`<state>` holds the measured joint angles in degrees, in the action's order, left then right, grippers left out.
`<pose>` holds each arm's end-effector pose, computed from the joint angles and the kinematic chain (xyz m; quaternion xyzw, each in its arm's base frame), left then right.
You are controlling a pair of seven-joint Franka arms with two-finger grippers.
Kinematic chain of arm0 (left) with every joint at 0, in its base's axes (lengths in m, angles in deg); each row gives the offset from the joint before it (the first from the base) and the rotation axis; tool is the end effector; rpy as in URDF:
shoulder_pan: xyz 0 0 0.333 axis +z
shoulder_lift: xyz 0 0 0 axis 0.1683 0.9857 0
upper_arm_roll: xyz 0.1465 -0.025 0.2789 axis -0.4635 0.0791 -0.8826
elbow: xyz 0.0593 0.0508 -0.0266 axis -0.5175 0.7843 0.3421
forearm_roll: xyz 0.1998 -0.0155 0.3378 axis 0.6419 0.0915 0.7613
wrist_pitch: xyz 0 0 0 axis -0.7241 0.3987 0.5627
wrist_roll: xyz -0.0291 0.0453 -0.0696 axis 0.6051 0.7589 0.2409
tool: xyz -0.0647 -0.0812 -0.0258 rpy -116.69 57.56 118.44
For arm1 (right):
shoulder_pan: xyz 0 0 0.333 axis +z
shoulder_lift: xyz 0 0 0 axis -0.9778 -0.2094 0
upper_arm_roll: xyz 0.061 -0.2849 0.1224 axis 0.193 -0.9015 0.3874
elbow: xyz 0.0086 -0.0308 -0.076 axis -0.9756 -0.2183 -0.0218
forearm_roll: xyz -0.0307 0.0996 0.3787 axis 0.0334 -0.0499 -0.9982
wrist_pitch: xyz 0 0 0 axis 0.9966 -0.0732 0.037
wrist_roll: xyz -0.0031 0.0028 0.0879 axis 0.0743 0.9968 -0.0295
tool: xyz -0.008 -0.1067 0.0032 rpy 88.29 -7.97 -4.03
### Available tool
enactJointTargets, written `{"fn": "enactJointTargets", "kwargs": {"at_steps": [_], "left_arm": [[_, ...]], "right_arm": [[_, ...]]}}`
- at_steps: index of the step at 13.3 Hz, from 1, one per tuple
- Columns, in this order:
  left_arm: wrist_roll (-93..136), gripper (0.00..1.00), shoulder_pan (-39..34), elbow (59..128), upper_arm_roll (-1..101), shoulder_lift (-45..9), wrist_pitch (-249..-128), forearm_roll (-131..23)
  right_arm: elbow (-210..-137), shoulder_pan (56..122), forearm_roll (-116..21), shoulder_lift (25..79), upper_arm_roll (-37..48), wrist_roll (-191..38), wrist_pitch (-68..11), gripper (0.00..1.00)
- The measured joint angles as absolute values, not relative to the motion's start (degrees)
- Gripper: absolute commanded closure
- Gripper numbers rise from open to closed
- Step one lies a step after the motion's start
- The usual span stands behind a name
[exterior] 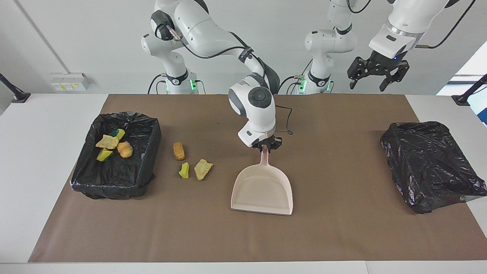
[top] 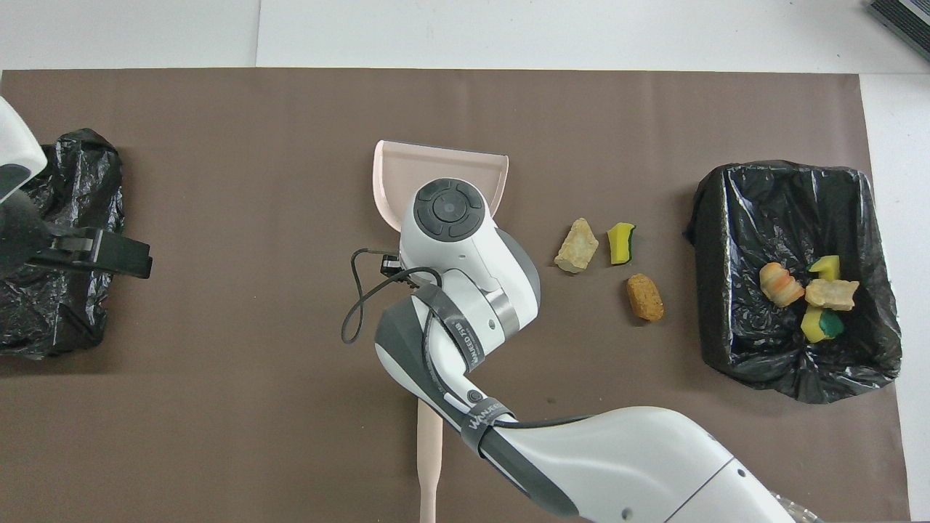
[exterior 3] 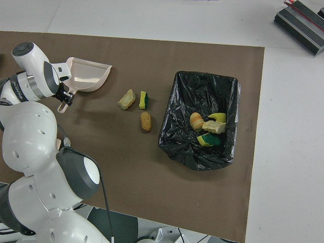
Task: Sweep and dump trash in bin
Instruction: 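Set the dustpan down mid-table with the right gripper and release it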
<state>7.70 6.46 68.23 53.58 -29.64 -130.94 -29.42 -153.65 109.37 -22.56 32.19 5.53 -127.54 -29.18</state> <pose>0.5197 -0.0962 0.6740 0.9972 -0.0734 -0.0149 0.0059 0.5662 0.4351 0.3312 -0.9938 0.0781 0.0507 0.0599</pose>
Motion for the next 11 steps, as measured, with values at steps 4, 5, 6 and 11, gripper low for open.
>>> {"fn": "enactJointTargets", "kwargs": {"at_steps": [4, 5, 6, 11], "left_arm": [[7.76, 0.00, 9.10, 68.23, 53.46, -29.64, -130.44, -29.42], [7.76, 0.00, 9.49, 68.22, 53.46, -29.64, -130.42, -29.42], [7.76, 0.00, 9.60, 68.22, 53.45, -29.64, -130.40, -29.42], [7.64, 0.00, 9.36, 68.24, 54.40, -29.52, -133.50, -29.46]], "right_arm": [[-152.16, 110.16, -21.39, 32.82, 5.41, -127.45, -26.21, 0.00], [-151.57, 110.17, -21.39, 34.46, 5.41, -127.45, -23.49, 0.00], [-151.44, 110.24, -21.53, 36.63, 5.45, -127.45, -20.24, 0.00], [-159.63, 113.71, -23.13, 46.86, 7.30, -130.72, -12.64, 0.00]]}}
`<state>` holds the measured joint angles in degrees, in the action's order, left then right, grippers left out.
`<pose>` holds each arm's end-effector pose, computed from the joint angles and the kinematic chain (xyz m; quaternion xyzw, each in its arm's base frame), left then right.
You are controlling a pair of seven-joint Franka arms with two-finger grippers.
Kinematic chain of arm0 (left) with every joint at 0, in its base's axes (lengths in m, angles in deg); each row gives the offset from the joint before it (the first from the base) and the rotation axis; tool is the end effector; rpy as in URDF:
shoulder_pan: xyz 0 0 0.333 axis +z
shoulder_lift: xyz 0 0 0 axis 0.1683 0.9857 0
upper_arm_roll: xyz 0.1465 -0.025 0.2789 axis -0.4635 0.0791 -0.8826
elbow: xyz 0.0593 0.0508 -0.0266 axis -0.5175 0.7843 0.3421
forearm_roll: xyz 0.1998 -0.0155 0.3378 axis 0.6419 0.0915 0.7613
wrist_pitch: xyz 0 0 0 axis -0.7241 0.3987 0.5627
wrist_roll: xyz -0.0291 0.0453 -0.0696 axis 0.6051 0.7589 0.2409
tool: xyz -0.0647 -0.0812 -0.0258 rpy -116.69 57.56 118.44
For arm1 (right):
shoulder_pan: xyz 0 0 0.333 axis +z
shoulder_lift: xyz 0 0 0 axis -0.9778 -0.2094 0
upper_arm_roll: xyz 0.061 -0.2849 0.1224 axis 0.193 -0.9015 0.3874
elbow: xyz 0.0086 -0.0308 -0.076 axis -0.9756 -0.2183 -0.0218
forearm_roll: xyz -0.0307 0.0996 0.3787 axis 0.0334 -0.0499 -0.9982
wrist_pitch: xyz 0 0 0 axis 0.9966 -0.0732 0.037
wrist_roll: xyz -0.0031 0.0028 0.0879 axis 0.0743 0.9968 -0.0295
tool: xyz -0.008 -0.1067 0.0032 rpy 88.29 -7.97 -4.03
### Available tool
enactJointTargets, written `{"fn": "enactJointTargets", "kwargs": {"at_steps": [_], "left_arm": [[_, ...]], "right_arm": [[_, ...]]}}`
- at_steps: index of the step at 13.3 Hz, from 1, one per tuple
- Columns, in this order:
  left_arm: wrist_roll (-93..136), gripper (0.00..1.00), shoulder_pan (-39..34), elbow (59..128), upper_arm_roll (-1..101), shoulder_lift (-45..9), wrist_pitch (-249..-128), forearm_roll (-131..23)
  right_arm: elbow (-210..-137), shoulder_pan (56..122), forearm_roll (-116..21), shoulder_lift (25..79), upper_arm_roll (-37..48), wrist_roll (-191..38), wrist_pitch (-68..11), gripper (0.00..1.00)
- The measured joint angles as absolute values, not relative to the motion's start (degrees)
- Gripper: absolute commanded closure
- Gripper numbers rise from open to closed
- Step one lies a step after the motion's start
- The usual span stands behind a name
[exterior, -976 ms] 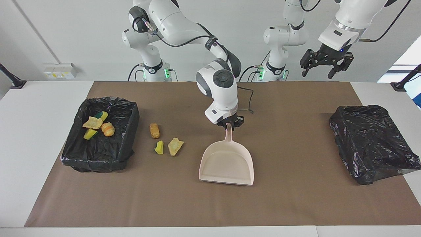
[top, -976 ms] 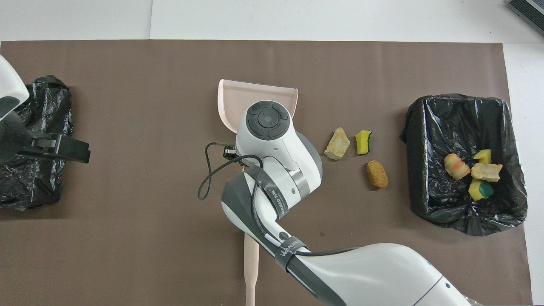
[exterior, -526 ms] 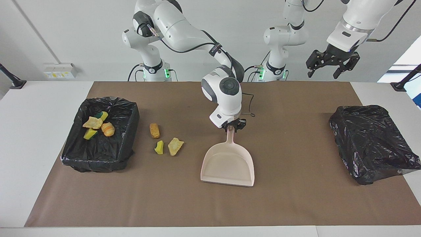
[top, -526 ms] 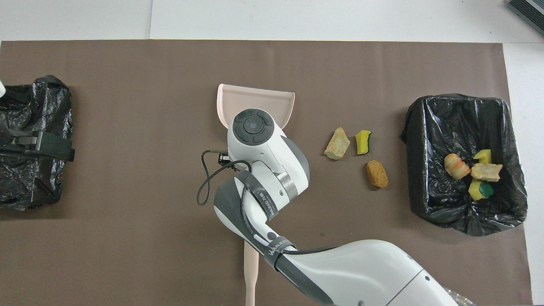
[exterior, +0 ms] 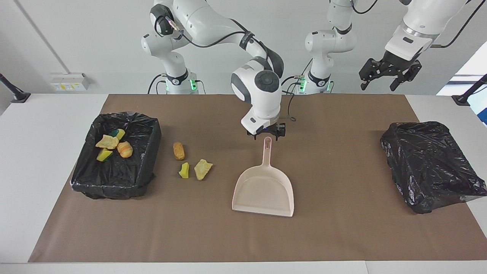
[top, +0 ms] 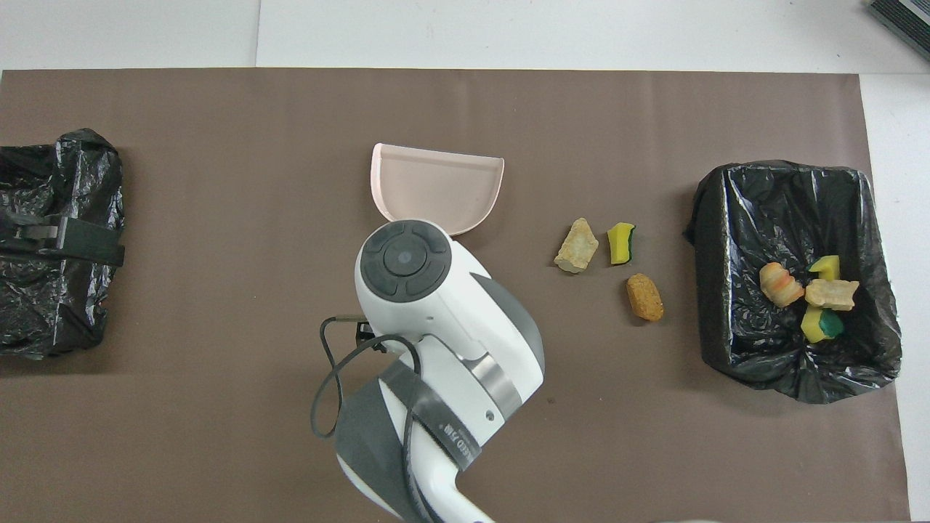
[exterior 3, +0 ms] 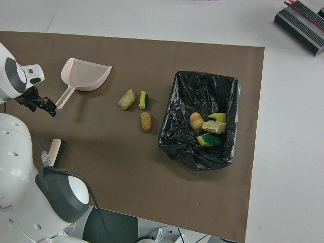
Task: Sweep and dump trash in bin
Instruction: 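Set the dustpan down mid-table with the right gripper and release it, then grasp the dustpan with the left gripper while the right gripper grasps the brush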
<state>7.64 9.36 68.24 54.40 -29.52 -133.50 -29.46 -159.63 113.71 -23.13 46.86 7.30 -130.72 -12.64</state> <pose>0.5283 -0.0781 0.6767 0.9984 -0.0557 0.0063 0.0083 0.4644 0.4531 0.4348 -0.9939 0.0359 0.1038 0.0075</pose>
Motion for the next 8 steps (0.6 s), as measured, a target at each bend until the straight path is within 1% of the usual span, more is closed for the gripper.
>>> {"fn": "enactJointTargets", "kwargs": {"at_steps": [2, 4, 8], "left_arm": [[7.61, 0.00, 8.62, 68.32, 55.04, -28.85, -137.29, -29.48], [7.58, 0.00, 7.36, 68.50, 55.35, -27.03, -141.21, -29.48], [7.54, 0.00, 2.19, 68.68, 55.52, -19.80, -151.47, -29.49]], "right_arm": [[-166.15, 117.33, -23.63, 50.44, 7.43, -133.78, -13.10, 0.00], [-174.12, 119.89, -26.44, 54.56, 7.47, -134.90, -16.15, 0.00], [-195.99, 125.41, -34.20, 65.19, 7.55, -136.47, -33.48, 0.00]]}}
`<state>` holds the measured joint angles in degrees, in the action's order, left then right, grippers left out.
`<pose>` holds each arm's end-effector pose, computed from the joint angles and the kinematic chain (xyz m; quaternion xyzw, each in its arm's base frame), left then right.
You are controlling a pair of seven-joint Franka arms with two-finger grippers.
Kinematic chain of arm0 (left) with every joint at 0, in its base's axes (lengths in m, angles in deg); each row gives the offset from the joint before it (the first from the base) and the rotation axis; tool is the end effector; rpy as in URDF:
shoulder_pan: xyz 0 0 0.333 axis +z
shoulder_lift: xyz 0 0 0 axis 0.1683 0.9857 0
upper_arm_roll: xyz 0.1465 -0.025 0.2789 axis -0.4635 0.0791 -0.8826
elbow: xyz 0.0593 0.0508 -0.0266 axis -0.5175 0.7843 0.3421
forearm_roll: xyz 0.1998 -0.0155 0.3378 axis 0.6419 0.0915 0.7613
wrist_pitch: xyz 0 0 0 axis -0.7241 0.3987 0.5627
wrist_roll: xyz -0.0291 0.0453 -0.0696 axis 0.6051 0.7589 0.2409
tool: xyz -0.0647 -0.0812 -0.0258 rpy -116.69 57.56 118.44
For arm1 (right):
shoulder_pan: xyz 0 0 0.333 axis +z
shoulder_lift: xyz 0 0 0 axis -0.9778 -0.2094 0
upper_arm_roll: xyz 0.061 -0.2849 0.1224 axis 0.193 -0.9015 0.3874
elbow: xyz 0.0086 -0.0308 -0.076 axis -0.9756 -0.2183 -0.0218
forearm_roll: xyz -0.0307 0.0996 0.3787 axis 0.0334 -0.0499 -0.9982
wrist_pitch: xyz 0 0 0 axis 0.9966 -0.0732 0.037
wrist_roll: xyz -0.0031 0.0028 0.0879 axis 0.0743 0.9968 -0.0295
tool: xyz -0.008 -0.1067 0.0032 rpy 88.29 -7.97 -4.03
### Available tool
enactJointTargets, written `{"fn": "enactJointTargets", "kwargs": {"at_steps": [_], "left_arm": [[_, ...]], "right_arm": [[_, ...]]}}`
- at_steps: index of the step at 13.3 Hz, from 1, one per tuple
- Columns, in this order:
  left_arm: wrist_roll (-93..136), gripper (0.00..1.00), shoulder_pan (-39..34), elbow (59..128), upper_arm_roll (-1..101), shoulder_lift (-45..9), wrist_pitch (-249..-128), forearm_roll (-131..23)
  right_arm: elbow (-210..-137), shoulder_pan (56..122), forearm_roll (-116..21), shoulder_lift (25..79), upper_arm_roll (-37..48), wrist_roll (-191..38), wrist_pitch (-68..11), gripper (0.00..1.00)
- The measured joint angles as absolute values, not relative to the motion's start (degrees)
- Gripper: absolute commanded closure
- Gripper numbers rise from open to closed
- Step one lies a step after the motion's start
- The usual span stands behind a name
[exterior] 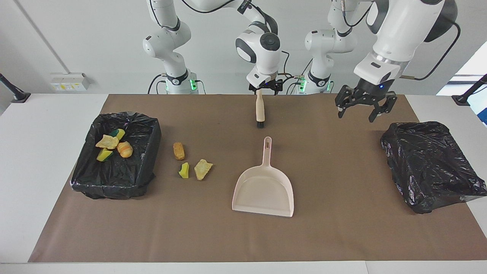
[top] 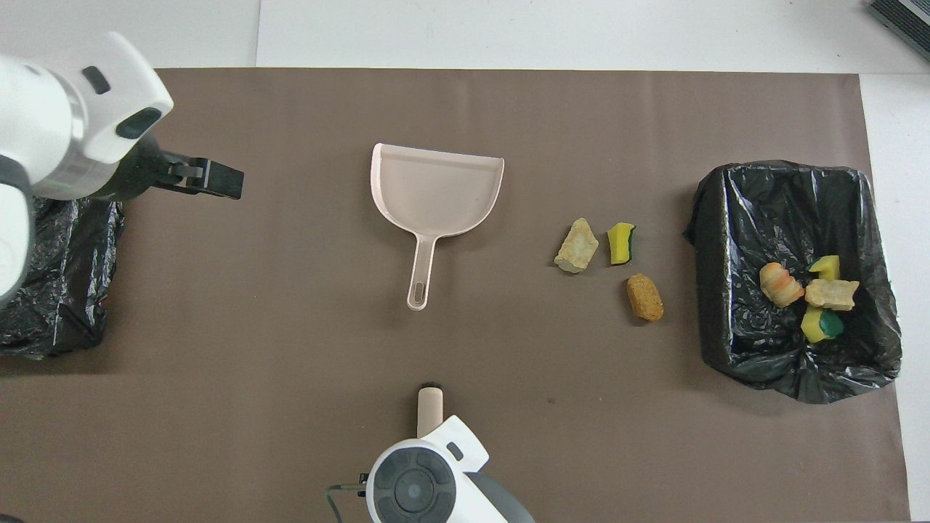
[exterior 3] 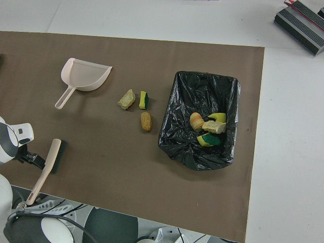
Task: Sweep and dump trash in bin
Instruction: 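Grasp the dustpan with the left gripper while the right gripper grasps the brush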
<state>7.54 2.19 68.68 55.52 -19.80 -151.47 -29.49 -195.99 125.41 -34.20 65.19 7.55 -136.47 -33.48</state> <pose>0.5936 -0.1685 0.6065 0.9891 -0.1243 0.0718 0.0323 0.2813 0.4463 0.3643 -0.9897 0.0513 0.1286 0.0376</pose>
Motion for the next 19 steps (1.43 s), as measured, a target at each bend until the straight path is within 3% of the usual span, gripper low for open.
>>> {"fn": "enactJointTargets", "kwargs": {"at_steps": [3, 7, 8, 9, 10, 11, 17, 19], "left_arm": [[7.58, 0.00, -2.29, 68.93, 55.58, -13.64, -158.72, -29.47], [7.72, 0.00, -9.00, 73.34, 55.64, -8.54, -167.84, -29.43], [7.76, 0.00, -10.28, 75.07, 55.63, -8.02, -170.04, -29.43], [8.00, 0.00, -11.36, 76.85, 55.64, -7.69, -172.23, -29.43], [8.42, 0.00, -12.18, 78.68, 55.63, -7.49, -174.36, -29.43], [8.64, 0.00, -12.50, 80.15, 55.59, -7.40, -175.92, -29.43], [13.90, 0.00, -14.90, 85.09, 55.64, -5.43, -183.37, -29.43], [14.65, 0.07, -15.52, 85.12, 55.60, -4.87, -184.02, -29.43]], "right_arm": [[-203.97, 127.64, -35.86, 69.92, 7.53, -136.51, -37.18, 0.00], [-207.30, 130.05, -38.09, 71.14, 7.52, -136.58, -40.65, 0.02], [-207.88, 130.27, -38.26, 71.15, 7.51, -136.58, -41.90, 0.14], [-208.30, 130.54, -38.34, 71.15, 7.49, -136.58, -42.72, 0.43], [-208.53, 130.87, -38.36, 71.16, 7.48, -136.58, -42.96, 0.89], [-208.59, 131.05, -38.38, 71.16, 7.48, -136.60, -43.04, 1.00], [-209.04, 131.08, -38.44, 70.54, 7.07, -138.19, -44.46, 1.00], [-208.56, 130.13, -38.44, 70.31, 6.96, -138.20, -43.78, 1.00]]}}
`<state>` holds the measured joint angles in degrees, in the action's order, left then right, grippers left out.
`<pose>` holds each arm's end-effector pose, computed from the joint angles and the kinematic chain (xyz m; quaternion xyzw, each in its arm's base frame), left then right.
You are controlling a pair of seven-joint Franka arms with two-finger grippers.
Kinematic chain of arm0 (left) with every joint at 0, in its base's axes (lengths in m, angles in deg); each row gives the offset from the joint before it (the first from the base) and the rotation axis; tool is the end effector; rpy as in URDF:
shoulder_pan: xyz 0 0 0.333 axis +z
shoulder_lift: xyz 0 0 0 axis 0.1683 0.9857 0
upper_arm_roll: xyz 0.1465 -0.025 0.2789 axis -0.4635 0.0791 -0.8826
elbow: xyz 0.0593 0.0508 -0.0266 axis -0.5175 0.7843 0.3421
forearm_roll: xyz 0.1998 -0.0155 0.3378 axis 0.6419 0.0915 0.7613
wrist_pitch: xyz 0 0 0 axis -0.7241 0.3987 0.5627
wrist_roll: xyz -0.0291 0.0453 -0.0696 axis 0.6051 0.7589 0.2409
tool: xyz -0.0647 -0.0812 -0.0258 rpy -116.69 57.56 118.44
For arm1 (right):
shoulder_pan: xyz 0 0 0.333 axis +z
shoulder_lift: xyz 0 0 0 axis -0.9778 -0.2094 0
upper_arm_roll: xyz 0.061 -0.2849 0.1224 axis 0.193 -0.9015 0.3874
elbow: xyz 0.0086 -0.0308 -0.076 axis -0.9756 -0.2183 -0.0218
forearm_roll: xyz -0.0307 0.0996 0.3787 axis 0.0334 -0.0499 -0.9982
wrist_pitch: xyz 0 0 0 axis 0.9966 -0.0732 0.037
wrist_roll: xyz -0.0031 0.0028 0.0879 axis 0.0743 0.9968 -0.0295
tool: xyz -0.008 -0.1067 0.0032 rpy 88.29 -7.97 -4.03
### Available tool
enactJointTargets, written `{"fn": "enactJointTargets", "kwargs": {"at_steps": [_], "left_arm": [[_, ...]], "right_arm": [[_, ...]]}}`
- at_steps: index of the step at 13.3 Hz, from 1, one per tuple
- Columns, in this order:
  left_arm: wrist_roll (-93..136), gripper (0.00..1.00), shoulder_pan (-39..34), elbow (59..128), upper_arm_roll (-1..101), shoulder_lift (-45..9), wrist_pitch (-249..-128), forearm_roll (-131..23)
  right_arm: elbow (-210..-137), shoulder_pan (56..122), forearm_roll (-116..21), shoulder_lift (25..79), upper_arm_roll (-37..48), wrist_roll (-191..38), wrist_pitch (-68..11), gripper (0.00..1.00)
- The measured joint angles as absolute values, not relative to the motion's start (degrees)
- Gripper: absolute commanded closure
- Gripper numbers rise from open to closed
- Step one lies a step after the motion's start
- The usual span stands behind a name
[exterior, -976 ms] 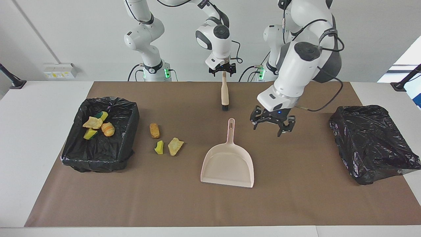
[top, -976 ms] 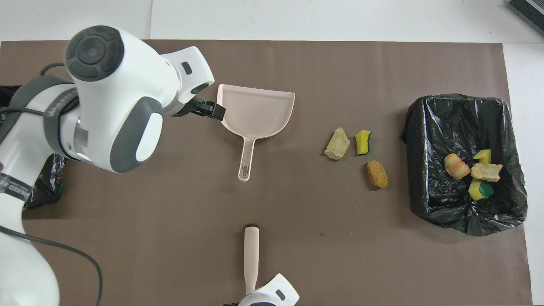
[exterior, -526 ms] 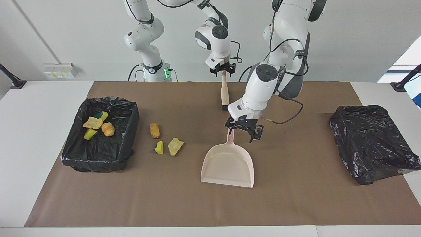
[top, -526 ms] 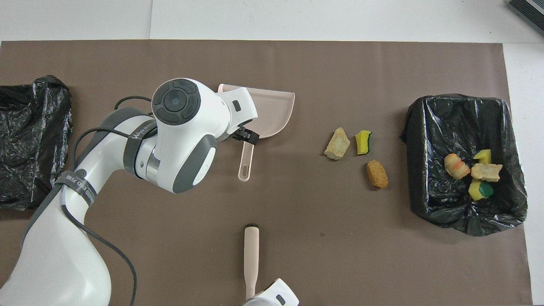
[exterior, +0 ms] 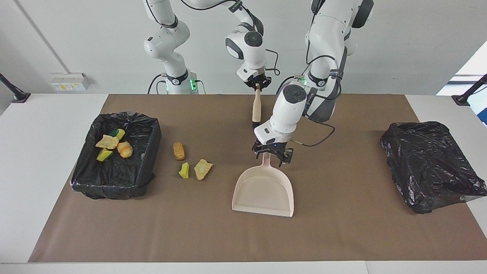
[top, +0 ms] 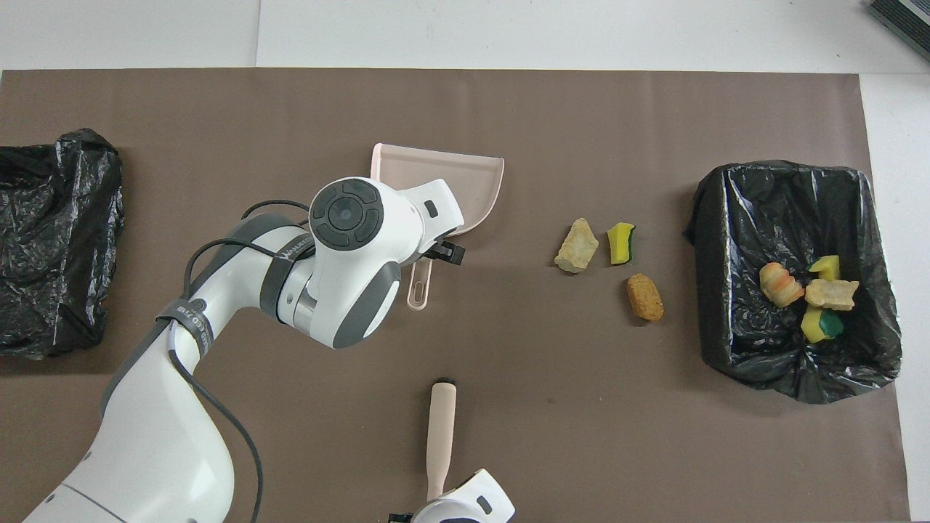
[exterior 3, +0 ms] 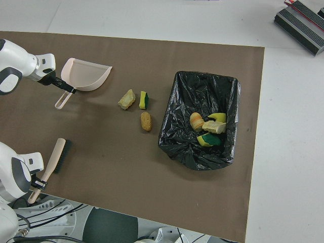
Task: Sweep and dump trash in bin
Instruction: 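Grasp the dustpan with the left gripper while the right gripper grasps the brush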
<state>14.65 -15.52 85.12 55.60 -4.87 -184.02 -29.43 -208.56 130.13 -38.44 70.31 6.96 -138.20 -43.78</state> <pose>0.5593 -0.3676 0.3565 0.9744 -0.2038 0.0680 0.0666 0.2299 0.4208 0.3297 -0.9884 0.0744 0.1209 0.0546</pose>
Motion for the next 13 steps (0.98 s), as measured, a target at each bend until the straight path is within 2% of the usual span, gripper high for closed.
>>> {"fn": "enactJointTargets", "kwargs": {"at_steps": [1, 2, 3, 4, 5, 6, 9, 11, 13], "left_arm": [[14.71, 0.15, -15.55, 85.23, 55.59, -4.79, -184.03, -29.43], [14.72, 0.30, -15.58, 85.39, 55.60, -4.78, -184.02, -29.43], [14.72, 0.61, -15.77, 85.60, 55.63, -4.78, -184.00, -29.43], [14.73, 0.85, -16.12, 85.90, 55.61, -4.77, -184.00, -29.43], [14.77, 0.97, -16.37, 86.08, 55.61, -4.77, -184.00, -29.43], [14.80, 1.00, -16.48, 86.16, 55.60, -4.77, -184.00, -29.43], [14.78, 1.00, -16.47, 86.17, 55.46, -4.84, -184.02, -29.40], [13.11, 1.00, -16.34, 86.14, 55.11, -4.99, -183.82, -27.28], [7.16, 1.00, -16.11, 86.04, 54.62, -5.49, -182.55, -24.03]], "right_arm": [[-207.89, 129.36, -38.43, 70.29, 6.88, -138.20, -42.05, 1.00], [-206.73, 128.22, -38.20, 70.45, 6.77, -138.20, -39.08, 1.00], [-205.40, 126.65, -37.45, 71.25, 6.62, -138.19, -35.43, 1.00], [-204.27, 124.54, -35.78, 72.95, 6.49, -138.06, -31.21, 1.00], [-203.47, 121.99, -33.85, 75.51, 6.40, -137.26, -26.36, 1.00], [-203.04, 119.23, -32.05, 78.58, 6.30, -135.57, -21.41, 1.00], [-202.22, 109.63, -24.90, 86.32, 6.05, -127.82, -10.50, 1.00], [-200.81, 103.07, -18.62, 87.42, 5.98, -119.24, -6.83, 1.00], [-200.38, 97.45, -12.77, 86.26, 5.88, -109.50, -6.82, 1.00]]}}
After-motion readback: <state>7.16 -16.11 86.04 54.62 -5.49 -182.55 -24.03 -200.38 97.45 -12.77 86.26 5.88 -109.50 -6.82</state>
